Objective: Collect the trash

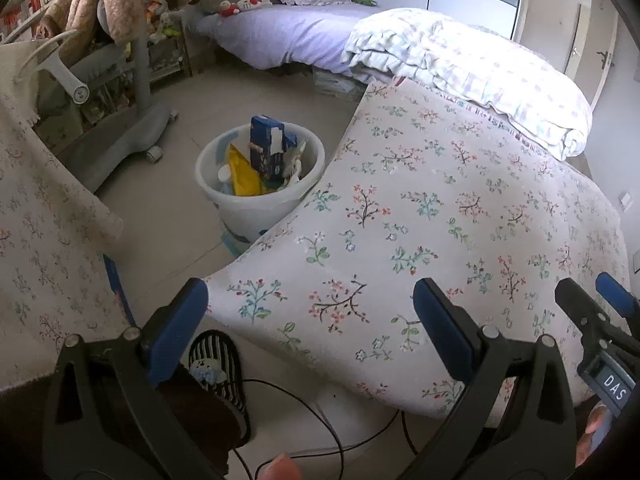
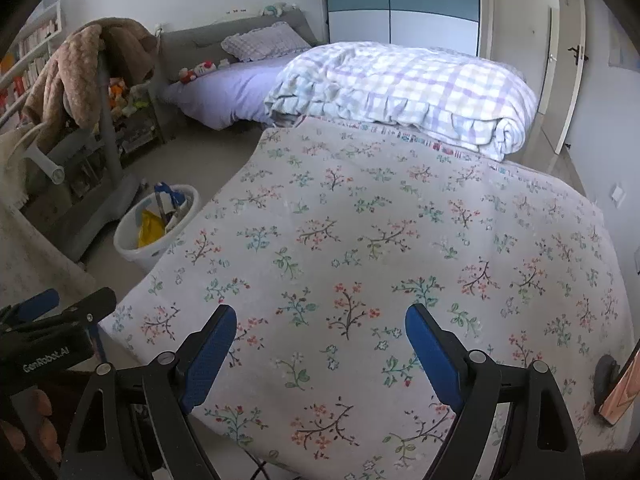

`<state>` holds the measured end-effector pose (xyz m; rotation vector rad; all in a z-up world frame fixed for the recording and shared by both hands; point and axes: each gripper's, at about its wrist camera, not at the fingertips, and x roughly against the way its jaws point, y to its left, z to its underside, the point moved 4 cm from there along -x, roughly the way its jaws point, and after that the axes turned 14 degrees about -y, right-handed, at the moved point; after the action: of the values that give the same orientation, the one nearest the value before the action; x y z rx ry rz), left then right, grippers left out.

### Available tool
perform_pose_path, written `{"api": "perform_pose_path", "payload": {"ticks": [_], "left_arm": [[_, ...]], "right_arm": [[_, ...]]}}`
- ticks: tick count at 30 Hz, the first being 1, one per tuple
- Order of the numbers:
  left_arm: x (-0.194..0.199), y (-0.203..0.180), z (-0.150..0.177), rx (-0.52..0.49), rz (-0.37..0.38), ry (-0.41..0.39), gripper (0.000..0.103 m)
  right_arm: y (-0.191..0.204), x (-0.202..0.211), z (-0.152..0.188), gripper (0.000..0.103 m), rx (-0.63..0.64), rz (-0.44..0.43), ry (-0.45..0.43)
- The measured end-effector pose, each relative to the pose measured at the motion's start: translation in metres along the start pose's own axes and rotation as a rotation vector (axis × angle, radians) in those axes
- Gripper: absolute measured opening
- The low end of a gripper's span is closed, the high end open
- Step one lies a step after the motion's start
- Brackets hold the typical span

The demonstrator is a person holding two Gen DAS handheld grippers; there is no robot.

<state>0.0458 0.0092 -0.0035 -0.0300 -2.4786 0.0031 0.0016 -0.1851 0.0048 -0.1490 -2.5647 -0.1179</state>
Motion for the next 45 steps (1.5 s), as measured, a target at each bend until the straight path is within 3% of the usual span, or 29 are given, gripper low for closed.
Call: {"api": "perform_pose_path", "payload": {"ticks": [8, 45], "left_arm": [[-0.003, -0.003, 0.0, 0.015, -0.045, -0.02, 0.102], [0.006, -0.002, -0.002, 0.013, -0.017, -0.038, 0.102]], "right_arm": [[-0.005, 0.0, -0.002, 0.088, -0.02, 0.004, 0.002], [0.01, -0.002, 0.002, 0.088, 0.016, -0.002, -0.009]]}}
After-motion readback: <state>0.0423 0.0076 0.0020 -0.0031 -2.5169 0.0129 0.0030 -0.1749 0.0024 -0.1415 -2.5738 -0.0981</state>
